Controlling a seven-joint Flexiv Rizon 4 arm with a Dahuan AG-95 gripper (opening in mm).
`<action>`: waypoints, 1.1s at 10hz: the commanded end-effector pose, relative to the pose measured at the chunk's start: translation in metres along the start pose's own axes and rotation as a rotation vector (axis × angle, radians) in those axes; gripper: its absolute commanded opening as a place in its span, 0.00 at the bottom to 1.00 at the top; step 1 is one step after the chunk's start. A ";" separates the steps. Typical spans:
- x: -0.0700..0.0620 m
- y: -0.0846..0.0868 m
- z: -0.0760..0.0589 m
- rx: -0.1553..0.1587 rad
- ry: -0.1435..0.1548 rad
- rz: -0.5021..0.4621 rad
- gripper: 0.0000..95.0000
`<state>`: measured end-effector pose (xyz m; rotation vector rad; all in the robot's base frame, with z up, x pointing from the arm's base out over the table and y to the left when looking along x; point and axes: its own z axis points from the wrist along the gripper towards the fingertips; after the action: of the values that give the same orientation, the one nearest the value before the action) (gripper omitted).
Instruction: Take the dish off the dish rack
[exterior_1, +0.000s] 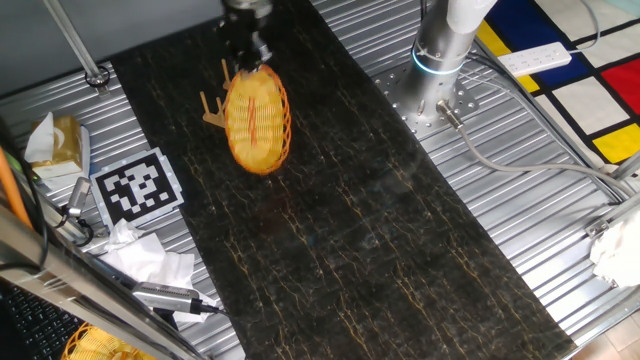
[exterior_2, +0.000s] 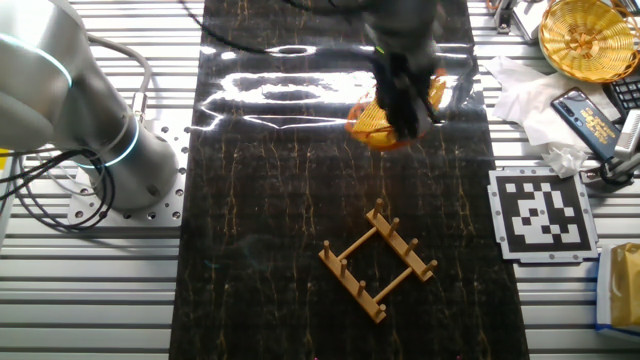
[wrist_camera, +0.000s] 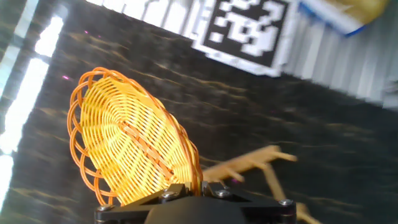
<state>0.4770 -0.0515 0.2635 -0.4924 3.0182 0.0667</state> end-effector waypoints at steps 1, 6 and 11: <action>-0.016 0.010 0.028 -0.245 0.032 0.166 0.00; -0.013 0.008 0.052 -0.247 0.031 0.260 0.00; -0.009 0.013 0.086 -0.246 0.013 0.231 0.00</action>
<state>0.4894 -0.0317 0.1795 -0.1141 3.0841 0.4741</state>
